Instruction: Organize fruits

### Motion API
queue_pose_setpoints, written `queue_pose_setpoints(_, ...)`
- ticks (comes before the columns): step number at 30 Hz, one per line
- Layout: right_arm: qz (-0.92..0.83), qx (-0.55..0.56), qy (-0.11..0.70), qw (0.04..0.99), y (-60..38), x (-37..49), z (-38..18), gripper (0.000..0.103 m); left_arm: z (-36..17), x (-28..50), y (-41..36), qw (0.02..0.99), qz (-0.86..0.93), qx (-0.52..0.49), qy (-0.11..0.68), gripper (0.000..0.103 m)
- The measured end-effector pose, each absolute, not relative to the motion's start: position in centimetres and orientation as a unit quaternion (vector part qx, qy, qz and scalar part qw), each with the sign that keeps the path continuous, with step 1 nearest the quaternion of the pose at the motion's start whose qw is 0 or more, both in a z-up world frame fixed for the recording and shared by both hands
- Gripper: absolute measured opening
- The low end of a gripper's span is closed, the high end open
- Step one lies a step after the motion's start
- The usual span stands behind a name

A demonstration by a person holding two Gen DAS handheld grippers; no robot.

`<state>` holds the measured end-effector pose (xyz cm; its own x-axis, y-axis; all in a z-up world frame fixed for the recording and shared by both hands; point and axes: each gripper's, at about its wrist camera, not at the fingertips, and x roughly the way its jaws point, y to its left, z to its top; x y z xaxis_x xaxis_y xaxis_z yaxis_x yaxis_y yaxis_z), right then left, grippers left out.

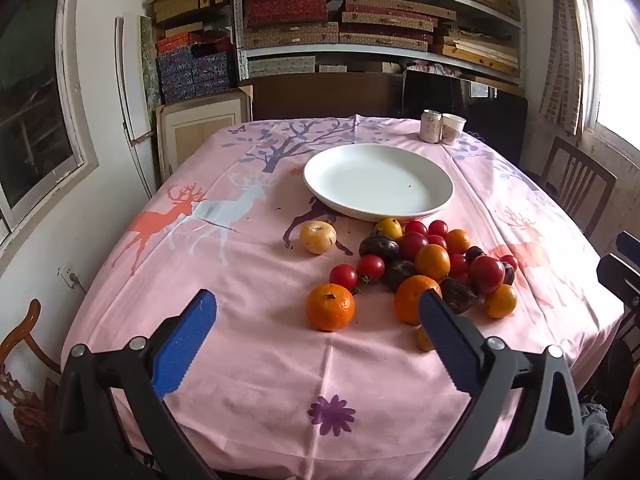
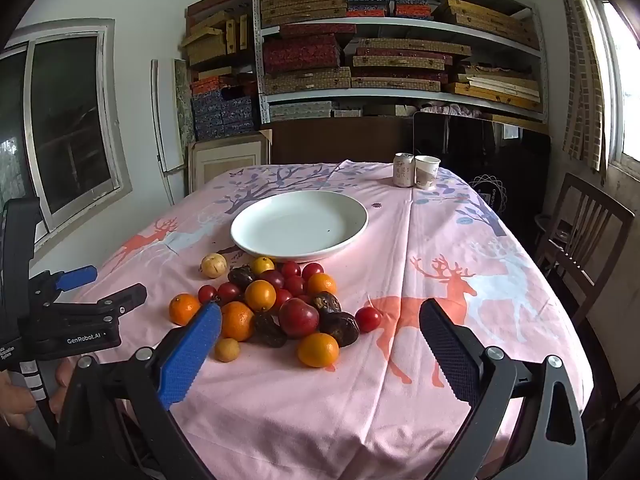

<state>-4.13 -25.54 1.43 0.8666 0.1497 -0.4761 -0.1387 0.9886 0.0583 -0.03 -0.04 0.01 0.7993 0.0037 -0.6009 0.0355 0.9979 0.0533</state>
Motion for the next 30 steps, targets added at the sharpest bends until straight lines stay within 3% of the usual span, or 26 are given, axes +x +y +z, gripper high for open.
queue_pose_setpoints(30,0.076,0.014,0.249,0.965,-25.49,-4.31,1.20,0.099,0.20,-0.47,-0.37,0.949,-0.009,0.037,0.314,0.099)
